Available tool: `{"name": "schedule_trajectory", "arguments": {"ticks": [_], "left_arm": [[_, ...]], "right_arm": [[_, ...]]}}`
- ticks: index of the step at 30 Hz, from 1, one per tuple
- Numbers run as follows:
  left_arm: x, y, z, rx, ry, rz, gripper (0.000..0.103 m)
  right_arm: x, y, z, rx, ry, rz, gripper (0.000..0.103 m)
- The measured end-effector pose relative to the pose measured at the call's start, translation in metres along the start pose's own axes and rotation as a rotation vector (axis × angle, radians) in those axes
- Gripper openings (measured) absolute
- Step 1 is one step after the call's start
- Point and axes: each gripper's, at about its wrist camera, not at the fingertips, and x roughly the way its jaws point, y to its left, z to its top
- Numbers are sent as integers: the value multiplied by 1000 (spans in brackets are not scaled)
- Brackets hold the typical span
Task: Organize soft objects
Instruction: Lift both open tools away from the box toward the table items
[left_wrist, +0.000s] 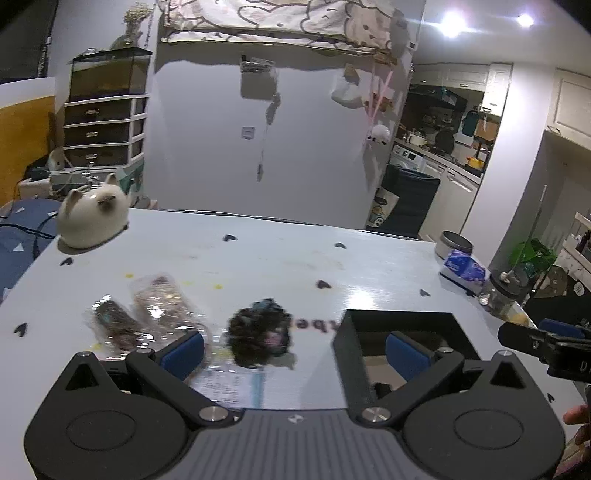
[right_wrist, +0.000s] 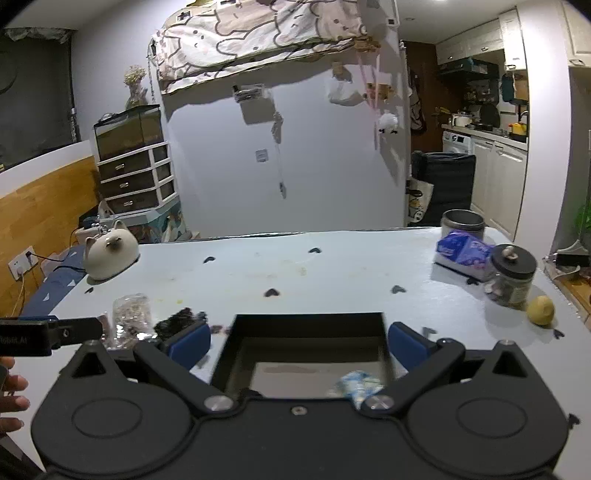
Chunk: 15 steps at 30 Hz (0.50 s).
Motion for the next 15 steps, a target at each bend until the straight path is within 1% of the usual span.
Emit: {"name": "schedule_trajectory", "arguments": {"ticks": [10, 15], "left_arm": [[-6, 66, 5, -10, 22, 55, 103], [-4, 97, 5, -17, 50, 73, 103]], "right_arm": [[21, 60, 4, -16, 12, 12, 103], [32, 88, 3, -23, 25, 21, 103]]}}
